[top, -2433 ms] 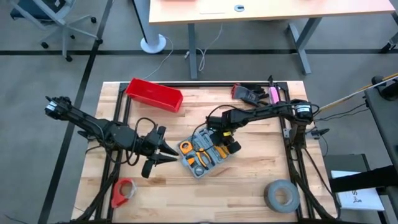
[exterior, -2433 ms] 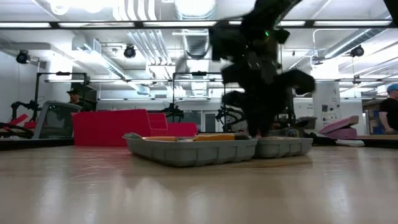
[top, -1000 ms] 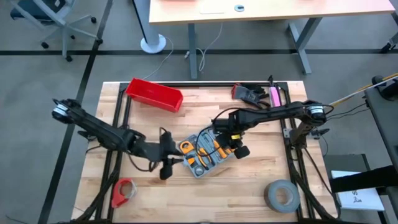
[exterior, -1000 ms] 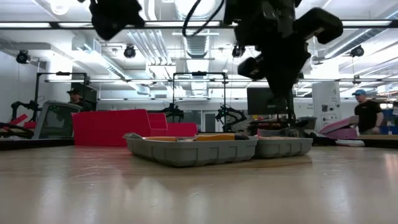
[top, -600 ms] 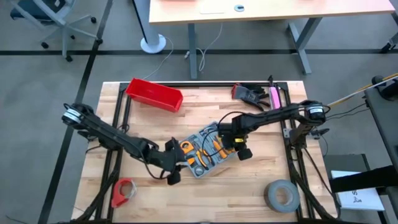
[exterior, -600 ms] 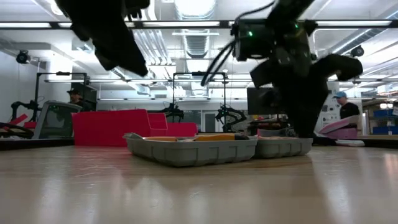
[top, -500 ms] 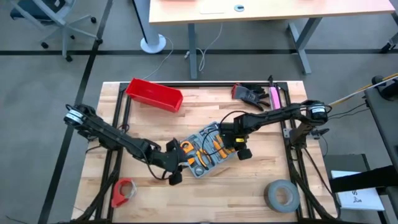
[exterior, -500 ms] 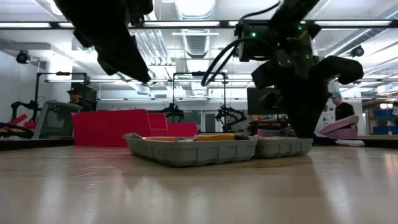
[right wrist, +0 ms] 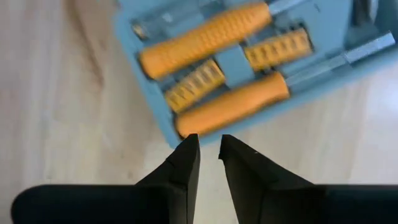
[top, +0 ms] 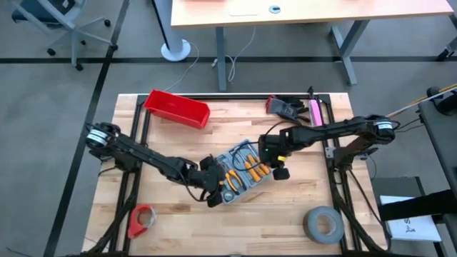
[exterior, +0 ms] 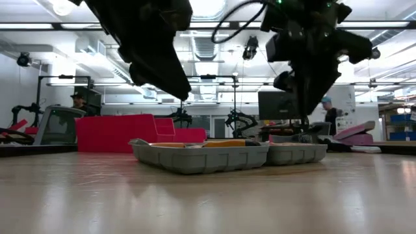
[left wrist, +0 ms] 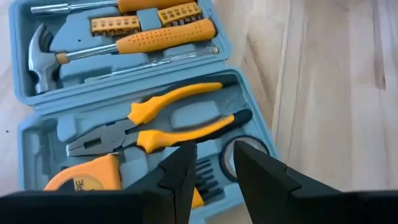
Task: Prefit tool cases
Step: Adjust the tools to fit the prefit tool case
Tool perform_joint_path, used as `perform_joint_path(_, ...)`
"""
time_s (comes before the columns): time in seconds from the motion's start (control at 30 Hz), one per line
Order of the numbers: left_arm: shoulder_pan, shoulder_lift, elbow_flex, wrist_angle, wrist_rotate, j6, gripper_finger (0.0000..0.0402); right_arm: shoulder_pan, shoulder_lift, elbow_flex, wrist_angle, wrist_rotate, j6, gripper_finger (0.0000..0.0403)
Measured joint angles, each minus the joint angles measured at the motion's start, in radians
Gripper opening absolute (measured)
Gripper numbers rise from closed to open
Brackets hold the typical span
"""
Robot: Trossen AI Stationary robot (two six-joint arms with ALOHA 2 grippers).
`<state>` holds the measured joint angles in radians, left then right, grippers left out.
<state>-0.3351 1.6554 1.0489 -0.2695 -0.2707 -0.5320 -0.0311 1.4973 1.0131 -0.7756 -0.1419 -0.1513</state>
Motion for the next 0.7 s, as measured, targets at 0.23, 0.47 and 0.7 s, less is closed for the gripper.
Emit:
perform_joint_path(0.23, 0.007, 0.020, 0.004, -0.009, 0.000, -0.037, 0.0114, 0.003, 0.012, -0.021, 0.023, 0.040, 0.025, 0.0070)
perform_joint_path(0.47, 0.007, 0.011, 0.004, -0.051, 0.000, -0.062, 0.0114, 0.047, 0.079, -0.022, 0.067, 0.030, 0.022, 0.0061)
perform_joint_path(0.7, 0.007, -0.001, 0.003, -0.090, -0.004, -0.072, 0.0114, 0.118, 0.140, -0.022, 0.129, 0.010, 0.034, 0.0048)
